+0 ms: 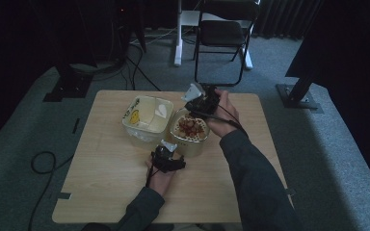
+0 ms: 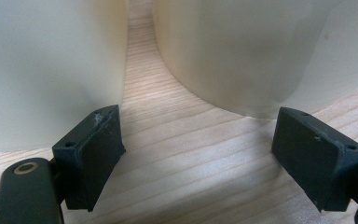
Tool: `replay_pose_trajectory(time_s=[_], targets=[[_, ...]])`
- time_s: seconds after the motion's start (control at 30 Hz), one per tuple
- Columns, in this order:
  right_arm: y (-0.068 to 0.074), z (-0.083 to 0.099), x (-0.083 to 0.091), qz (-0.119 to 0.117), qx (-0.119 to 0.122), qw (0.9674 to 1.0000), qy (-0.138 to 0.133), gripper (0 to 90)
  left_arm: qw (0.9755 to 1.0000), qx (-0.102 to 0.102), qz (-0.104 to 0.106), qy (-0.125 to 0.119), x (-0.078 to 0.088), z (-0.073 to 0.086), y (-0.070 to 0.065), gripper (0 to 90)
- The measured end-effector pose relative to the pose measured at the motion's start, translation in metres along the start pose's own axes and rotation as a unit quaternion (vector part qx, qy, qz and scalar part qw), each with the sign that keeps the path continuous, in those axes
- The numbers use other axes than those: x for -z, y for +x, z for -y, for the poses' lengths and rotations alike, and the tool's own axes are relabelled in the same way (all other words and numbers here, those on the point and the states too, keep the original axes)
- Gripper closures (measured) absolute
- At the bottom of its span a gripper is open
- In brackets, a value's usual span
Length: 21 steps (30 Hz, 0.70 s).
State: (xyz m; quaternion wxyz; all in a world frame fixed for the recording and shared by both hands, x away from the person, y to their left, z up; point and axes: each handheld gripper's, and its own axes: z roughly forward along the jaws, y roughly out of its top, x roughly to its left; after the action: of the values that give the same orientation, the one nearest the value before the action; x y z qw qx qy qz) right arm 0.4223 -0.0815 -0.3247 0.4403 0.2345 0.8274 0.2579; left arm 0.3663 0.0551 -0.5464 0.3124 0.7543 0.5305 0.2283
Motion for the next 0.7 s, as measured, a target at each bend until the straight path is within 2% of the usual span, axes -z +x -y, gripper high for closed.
replay_pose_trajectory(time_s=[0.03, 0.1, 0.17, 0.2, 0.23, 0.27, 0.37, 0.47, 0.57, 0.63, 0.7], targets=[[-0.002, -0.001, 0.0, -0.013, -0.022, 0.9997, -0.006, 35.3, 1.0, 0.0, 0.0, 0.0, 0.0, 0.0, 0.0, 16.5], [-0.009, -0.003, 0.001, -0.046, -0.078, 0.9955, -0.025, 35.3, 1.0, 0.0, 0.0, 0.001, 0.0, 0.0, 0.0, 16.5], [-0.014, -0.004, 0.002, -0.072, -0.122, 0.9889, -0.046, 35.2, 1.0, 0.0, 0.0, 0.0, 0.0, 0.0, 0.0, 16.5], [-0.018, -0.006, 0.003, -0.088, -0.144, 0.984, -0.058, 35.2, 1.0, 0.0, 0.0, 0.0, 0.0, 0.0, 0.0, 16.5], [-0.019, -0.007, 0.003, -0.096, -0.155, 0.9811, -0.065, 35.2, 1.0, 0.0, 0.0, 0.0, 0.0, 0.0, 0.0, 16.5], [-0.021, -0.008, 0.004, -0.109, -0.174, 0.9759, -0.075, 35.2, 1.0, 0.0, 0.0, 0.0, 0.0, 0.0, 0.0, 16.5], [-0.024, -0.012, 0.004, -0.127, -0.203, 0.9668, -0.09, 35.2, 1.0, 0.002, 0.001, 0.001, 0.0, 0.0, 0.0, 16.5], [-0.024, -0.015, 0.004, -0.135, -0.215, 0.9621, -0.1, 35.2, 1.0, 0.002, 0.001, 0.001, 0.0, 0.0, 0.0, 16.5], [-0.023, -0.018, 0.003, -0.137, -0.215, 0.961, -0.106, 35.2, 1.0, 0.002, 0.001, 0.001, 0.0, 0.0, 0.0, 16.4], [-0.022, -0.02, 0.003, -0.145, -0.218, 0.9587, -0.111, 35.2, 1.0, 0.002, 0.001, 0.001, 0.0, 0.0, 0.0, 16.5], [-0.02, -0.022, 0.003, -0.145, -0.215, 0.9596, -0.11, 35.2, 1.0, 0.0, 0.0, 0.001, 0.0, 0.0, 0.0, 16.4]])
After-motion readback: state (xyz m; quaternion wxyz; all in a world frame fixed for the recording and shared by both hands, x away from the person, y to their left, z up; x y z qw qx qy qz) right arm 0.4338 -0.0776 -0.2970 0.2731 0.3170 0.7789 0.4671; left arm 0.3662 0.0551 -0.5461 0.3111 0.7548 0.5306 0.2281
